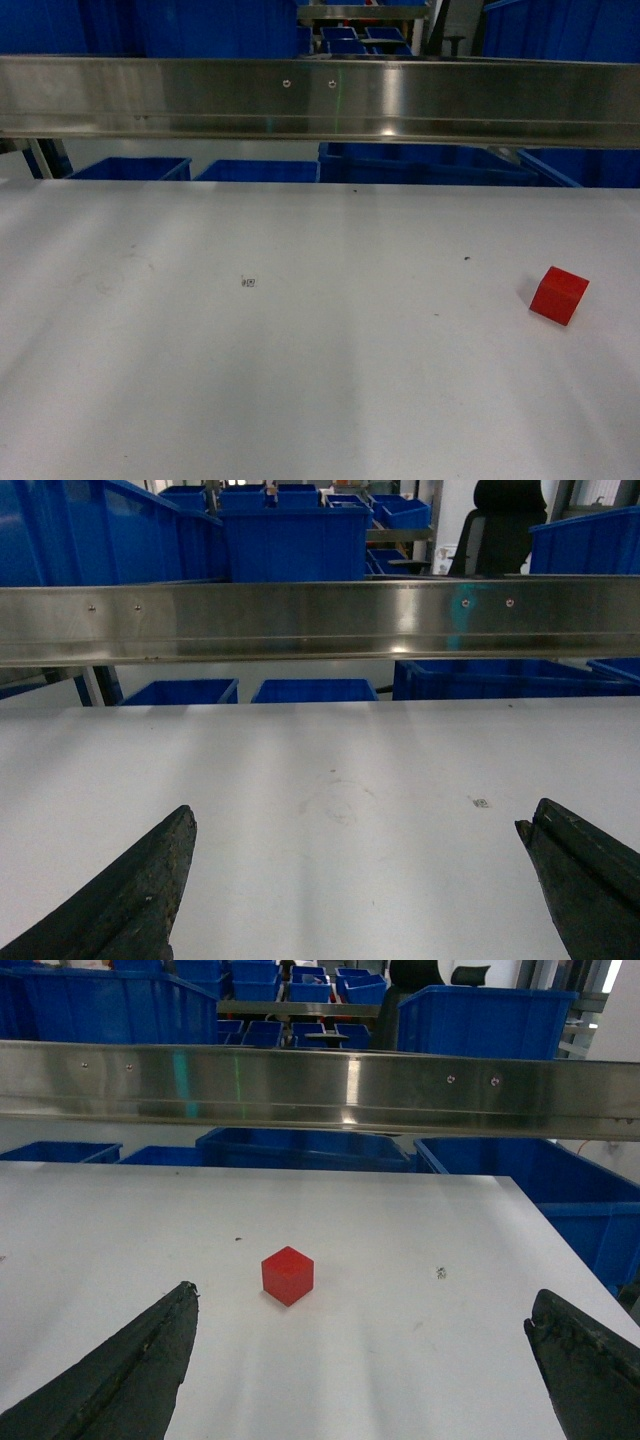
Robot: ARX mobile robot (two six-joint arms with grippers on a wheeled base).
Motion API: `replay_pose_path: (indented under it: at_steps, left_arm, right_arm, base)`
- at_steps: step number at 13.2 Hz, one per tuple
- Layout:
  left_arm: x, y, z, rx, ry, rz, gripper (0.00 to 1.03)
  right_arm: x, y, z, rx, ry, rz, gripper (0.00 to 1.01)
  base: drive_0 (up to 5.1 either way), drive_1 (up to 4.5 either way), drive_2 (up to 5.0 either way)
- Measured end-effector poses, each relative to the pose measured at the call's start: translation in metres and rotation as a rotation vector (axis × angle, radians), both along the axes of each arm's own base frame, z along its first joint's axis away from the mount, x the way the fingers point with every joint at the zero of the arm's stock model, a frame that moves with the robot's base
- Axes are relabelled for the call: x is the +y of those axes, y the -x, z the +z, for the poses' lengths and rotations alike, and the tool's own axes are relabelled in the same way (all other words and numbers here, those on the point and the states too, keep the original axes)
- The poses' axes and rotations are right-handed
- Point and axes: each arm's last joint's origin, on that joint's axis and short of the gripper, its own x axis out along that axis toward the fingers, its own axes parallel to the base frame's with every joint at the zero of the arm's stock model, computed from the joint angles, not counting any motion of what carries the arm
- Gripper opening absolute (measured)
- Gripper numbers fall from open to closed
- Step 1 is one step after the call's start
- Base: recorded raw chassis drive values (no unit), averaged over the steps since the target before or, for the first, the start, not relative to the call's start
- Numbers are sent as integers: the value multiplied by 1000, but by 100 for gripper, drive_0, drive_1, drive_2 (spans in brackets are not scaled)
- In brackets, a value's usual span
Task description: Place magnetic block on left shelf second layer
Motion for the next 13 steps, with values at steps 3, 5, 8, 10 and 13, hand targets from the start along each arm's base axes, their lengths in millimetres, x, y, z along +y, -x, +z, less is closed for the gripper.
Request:
replay_pose_path:
  at_steps: [3, 5, 8, 10, 13]
  left_arm:
    - [0, 0, 0, 0, 0, 0, 98]
    - [0, 0, 0, 0, 0, 0, 98]
    - [0, 0, 0, 0, 0, 0, 98]
    - [0, 0, 0, 0, 0, 0, 98]
    - [0, 0, 0, 0, 0, 0, 98]
  right_arm:
    - [0, 0, 0, 0, 0, 0, 98]
    - [0, 0, 0, 0, 0, 0, 98]
    - [0, 0, 0, 0, 0, 0, 98]
    - [0, 0, 0, 0, 0, 0, 98]
    - [0, -4, 4, -17, -34, 26, 98]
  base:
    - [0, 0, 0]
    - [0, 0, 0]
    - [0, 0, 0]
    - [0, 0, 0]
    - [0, 0, 0]
